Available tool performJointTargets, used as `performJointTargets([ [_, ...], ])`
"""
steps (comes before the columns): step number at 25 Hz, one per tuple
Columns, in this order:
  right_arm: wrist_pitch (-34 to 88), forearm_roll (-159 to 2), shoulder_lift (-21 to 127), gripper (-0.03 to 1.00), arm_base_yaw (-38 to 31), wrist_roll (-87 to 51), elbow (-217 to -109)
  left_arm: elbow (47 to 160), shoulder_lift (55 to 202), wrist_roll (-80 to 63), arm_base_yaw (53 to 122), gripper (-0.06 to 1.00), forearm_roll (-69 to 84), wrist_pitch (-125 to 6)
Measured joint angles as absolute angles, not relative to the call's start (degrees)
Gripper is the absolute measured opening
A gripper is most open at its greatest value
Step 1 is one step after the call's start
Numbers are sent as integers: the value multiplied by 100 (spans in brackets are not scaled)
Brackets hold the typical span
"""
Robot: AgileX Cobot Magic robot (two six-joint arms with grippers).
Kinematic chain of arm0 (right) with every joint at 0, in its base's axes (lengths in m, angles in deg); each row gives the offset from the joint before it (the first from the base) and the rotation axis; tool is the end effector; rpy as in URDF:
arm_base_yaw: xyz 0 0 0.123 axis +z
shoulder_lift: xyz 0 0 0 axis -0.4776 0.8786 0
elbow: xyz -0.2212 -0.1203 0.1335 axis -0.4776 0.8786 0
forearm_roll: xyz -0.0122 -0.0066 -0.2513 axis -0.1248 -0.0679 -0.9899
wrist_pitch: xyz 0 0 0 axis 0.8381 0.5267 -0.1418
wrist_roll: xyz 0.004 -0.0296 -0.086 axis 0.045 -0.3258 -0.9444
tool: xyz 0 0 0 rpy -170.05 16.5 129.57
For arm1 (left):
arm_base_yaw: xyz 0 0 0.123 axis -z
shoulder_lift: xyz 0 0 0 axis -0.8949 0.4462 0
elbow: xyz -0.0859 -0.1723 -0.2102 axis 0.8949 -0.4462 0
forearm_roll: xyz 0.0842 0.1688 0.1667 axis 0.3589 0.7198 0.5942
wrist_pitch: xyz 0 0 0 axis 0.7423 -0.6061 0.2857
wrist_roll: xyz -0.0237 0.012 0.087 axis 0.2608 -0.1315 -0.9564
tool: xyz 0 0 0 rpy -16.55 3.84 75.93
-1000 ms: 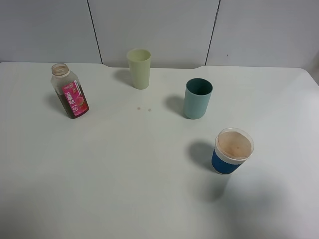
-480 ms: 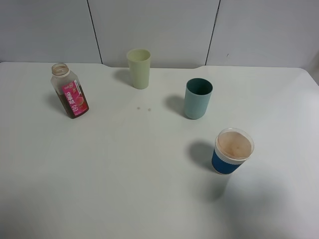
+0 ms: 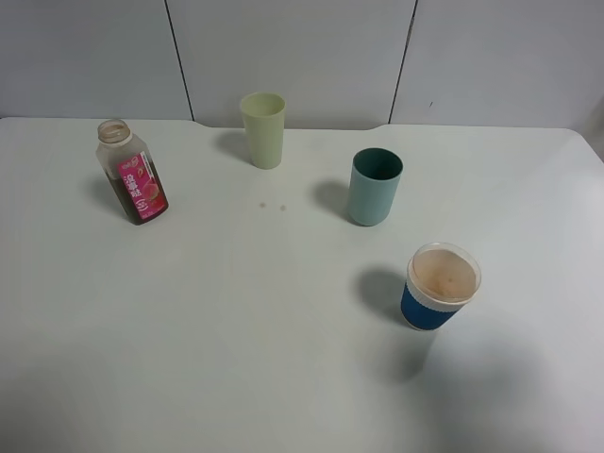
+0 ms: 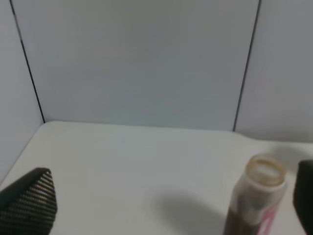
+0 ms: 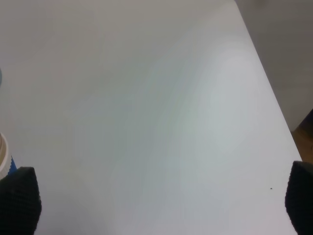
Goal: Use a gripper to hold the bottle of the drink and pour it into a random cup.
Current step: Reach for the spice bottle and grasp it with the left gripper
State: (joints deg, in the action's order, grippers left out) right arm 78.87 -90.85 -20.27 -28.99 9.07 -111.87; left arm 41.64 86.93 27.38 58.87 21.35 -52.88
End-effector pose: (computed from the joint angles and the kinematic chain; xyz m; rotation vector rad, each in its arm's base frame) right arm -0.0059 -0.0062 0.2782 0.0895 2.0371 -0.0499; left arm 0.1210 0.0097 0.2770 -0.0917 1.6805 0.0387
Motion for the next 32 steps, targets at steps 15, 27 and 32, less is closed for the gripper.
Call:
performJointTargets([
  [15, 7887, -9085, -2027, 100, -2899, 907, -11187, 3376, 11905, 2434, 5881, 94, 2586, -1562],
  [27, 7887, -9085, -2027, 100, -2899, 907, -11187, 3392, 14328, 3102, 4670, 94, 4480, 611],
  [32, 7887, -9085, -2027, 100, -2899, 907, -11187, 3392, 14938, 3256, 3825, 94, 5629, 1208],
])
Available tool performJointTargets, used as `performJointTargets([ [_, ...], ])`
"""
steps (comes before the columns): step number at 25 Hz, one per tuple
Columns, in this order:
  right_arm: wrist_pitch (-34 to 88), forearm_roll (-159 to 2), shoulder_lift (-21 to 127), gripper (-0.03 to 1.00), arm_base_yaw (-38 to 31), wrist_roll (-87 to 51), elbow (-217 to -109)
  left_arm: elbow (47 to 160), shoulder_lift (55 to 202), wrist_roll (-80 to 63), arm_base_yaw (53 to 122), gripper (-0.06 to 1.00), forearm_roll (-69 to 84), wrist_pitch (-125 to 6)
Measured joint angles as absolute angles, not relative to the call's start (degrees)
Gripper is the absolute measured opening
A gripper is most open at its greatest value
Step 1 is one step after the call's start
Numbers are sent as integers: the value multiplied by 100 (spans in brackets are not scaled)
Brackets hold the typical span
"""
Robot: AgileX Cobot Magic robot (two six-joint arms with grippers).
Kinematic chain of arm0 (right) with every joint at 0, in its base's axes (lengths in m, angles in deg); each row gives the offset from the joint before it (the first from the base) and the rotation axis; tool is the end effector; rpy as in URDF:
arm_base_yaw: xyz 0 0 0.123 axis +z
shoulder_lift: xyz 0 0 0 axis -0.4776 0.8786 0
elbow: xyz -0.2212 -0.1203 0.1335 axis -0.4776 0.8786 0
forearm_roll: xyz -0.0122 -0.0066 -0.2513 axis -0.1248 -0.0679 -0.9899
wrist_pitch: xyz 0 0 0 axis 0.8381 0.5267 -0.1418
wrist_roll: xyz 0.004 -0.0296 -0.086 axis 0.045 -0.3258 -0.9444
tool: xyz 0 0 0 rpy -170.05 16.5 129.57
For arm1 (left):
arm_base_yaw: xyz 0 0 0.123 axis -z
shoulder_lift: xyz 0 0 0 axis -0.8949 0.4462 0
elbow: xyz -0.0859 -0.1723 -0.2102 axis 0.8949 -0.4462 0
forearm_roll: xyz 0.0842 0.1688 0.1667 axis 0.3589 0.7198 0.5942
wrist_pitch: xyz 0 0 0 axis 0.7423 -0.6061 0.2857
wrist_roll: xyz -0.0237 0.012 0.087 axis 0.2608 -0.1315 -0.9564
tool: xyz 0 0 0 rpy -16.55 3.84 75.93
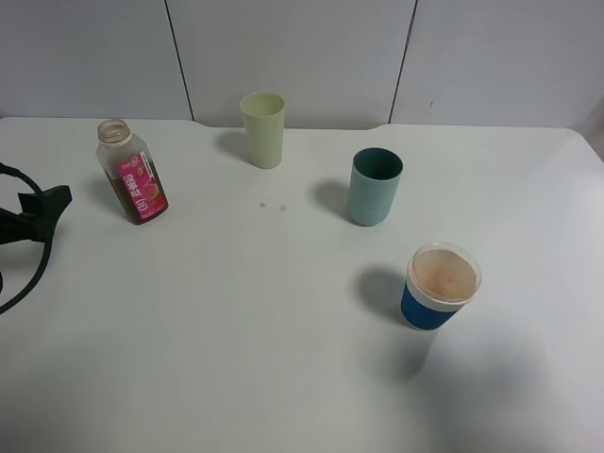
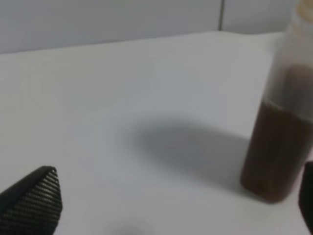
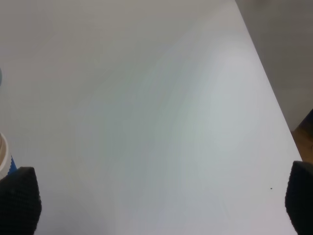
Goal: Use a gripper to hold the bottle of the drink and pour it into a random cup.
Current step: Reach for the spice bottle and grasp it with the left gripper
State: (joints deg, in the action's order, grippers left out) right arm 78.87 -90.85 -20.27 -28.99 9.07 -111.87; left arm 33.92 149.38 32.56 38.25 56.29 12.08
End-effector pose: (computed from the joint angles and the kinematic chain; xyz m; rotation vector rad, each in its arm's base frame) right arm -0.0059 -0.0062 0.2782 0.0895 2.0371 -0.0499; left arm 0.2033 0.0420 0.1386 0.1161 1.8050 -0.1122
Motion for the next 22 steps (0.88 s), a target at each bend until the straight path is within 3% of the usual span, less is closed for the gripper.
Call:
performJointTargets([
  [6, 7887, -9085, -2027, 100, -2899, 907, -11187, 3386, 15612, 3275, 3505, 89, 6501, 1367],
  [22, 7887, -9085, -2027, 100, -2899, 907, -11187, 3849, 16171, 3293, 3502, 89, 6835, 1403],
])
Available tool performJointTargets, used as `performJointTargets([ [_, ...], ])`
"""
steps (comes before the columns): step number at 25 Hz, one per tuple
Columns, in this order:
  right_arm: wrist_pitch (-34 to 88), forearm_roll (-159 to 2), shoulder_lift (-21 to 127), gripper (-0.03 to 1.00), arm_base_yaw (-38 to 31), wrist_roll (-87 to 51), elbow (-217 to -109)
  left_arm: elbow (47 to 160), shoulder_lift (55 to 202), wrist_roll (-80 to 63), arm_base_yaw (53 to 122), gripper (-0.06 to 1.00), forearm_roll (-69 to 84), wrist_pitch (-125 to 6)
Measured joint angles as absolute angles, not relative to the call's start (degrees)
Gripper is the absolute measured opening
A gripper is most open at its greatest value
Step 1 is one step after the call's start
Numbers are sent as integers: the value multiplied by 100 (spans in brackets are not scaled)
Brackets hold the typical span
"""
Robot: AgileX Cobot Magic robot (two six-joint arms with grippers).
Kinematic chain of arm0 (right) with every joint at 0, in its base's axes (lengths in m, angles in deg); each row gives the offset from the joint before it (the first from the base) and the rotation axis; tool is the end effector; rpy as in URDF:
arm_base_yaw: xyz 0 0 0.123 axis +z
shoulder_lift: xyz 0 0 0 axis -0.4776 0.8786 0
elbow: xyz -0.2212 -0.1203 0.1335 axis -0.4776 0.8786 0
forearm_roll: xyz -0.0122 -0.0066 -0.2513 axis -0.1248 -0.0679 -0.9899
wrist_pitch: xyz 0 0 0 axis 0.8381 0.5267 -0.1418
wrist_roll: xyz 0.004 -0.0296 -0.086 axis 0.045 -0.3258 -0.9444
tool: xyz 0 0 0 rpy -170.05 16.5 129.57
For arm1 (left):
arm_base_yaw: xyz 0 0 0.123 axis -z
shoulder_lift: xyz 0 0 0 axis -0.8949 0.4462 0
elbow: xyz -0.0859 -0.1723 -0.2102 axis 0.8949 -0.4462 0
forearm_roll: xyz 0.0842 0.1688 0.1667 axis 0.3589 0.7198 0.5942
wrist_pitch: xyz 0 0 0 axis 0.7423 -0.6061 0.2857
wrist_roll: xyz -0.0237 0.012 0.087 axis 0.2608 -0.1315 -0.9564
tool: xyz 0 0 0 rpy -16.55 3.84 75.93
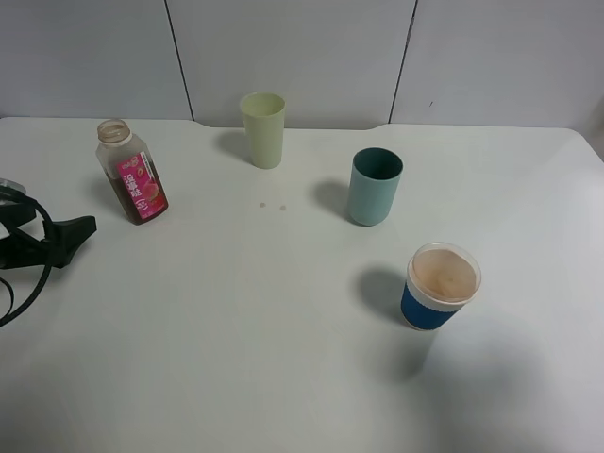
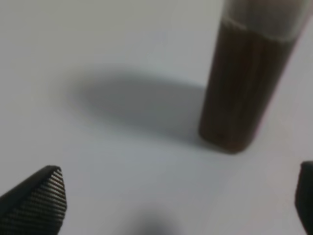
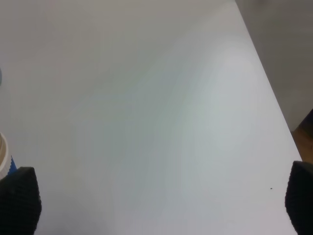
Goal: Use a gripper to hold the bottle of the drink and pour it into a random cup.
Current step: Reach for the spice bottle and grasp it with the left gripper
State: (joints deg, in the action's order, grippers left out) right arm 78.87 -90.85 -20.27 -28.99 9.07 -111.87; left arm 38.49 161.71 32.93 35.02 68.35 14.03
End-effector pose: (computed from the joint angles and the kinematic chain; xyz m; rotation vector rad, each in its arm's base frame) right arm -0.0059 -0.0062 0.2782 0.0895 2.0371 -0.0499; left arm 0.2164 0.0459 0.1050 0.2153 1.8906 -0.2785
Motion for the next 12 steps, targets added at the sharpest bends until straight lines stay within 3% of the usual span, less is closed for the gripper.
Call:
performJointTargets([
  [12, 7887, -9085, -2027, 100, -2899, 907, -11187, 4361, 16546, 3444, 4212, 89, 6743, 1403],
])
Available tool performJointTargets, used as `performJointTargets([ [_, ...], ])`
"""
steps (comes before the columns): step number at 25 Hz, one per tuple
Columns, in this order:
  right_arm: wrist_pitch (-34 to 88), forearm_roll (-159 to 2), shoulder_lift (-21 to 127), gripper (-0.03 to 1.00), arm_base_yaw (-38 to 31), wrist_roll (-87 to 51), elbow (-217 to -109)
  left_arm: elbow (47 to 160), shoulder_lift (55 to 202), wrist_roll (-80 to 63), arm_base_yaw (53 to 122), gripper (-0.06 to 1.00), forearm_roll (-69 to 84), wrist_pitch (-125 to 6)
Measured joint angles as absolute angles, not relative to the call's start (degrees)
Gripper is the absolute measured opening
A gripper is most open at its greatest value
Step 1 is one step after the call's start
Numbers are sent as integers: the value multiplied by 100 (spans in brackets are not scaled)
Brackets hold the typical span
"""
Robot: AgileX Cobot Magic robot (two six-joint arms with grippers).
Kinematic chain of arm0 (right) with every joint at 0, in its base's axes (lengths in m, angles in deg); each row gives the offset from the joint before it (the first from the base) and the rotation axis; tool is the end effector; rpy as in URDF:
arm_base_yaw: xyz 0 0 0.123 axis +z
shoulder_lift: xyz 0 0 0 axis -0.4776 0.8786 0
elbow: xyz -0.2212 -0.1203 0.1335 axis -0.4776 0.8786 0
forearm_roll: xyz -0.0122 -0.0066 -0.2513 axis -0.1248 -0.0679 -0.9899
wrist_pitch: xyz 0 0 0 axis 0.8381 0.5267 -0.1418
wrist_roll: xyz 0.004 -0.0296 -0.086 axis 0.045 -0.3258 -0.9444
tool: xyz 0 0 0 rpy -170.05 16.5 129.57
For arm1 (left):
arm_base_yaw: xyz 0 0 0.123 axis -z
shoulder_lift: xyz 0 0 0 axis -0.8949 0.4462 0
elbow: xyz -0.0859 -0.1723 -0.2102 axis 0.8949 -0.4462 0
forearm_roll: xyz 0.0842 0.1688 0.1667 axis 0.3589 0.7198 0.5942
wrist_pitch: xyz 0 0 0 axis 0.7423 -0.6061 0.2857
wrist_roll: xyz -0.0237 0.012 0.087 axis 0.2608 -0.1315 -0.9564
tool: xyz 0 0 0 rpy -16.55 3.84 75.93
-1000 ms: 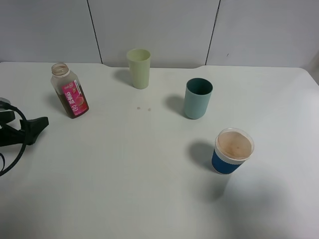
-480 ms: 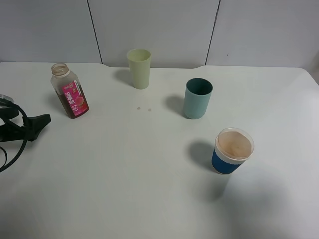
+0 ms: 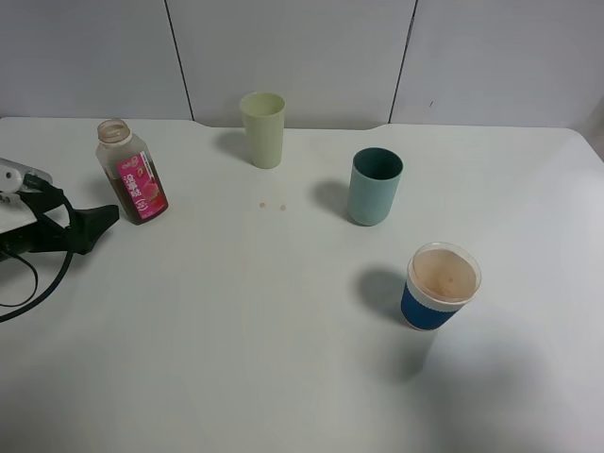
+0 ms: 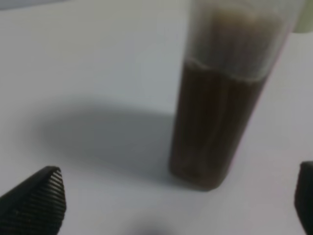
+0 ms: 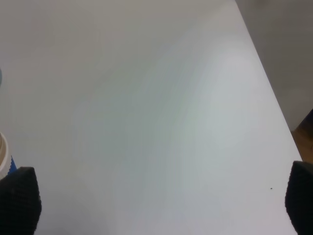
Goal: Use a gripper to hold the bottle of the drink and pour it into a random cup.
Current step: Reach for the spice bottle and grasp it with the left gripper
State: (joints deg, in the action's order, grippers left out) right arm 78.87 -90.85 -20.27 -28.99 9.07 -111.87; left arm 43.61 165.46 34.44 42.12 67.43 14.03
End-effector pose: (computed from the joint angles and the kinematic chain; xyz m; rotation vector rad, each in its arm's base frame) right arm -0.0059 -0.0062 0.2782 0.0895 2.0371 -0.0499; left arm 0.2428 0.0286 0.0992 0.3016 1.8672 -0.3573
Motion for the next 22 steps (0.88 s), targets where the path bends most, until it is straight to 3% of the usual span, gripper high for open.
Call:
performJointTargets([
  [22, 7887, -9085, -2027, 100, -2899, 907, -11187, 5688, 17553, 3747, 5784, 87, 5932, 1403],
])
